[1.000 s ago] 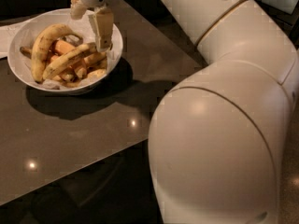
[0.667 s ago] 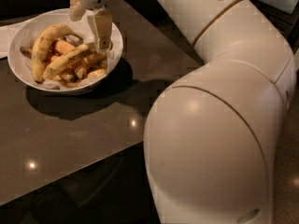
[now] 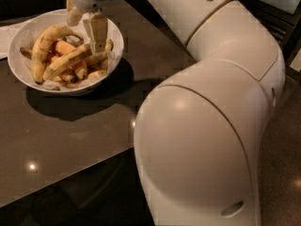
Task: Pick banana from white bowl
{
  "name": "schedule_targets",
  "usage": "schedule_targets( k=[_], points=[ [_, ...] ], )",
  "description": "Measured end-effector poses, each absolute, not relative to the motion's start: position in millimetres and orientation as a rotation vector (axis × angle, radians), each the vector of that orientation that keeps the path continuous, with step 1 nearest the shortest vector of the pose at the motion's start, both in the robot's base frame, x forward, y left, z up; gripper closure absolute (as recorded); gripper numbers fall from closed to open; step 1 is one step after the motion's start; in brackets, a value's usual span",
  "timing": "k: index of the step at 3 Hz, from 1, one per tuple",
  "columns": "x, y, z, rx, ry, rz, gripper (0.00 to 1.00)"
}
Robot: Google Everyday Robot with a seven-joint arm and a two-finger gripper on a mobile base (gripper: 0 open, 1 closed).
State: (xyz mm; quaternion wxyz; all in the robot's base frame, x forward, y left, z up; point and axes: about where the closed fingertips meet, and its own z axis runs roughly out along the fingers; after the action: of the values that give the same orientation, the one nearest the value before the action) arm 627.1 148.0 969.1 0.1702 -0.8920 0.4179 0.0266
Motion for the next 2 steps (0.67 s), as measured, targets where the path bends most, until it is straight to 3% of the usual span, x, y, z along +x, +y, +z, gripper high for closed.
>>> schedule_targets(
  k=[2],
  points=[
    [627.2,152.3,957.1,-2.551,1.195,0.108,0.42]
  ],
)
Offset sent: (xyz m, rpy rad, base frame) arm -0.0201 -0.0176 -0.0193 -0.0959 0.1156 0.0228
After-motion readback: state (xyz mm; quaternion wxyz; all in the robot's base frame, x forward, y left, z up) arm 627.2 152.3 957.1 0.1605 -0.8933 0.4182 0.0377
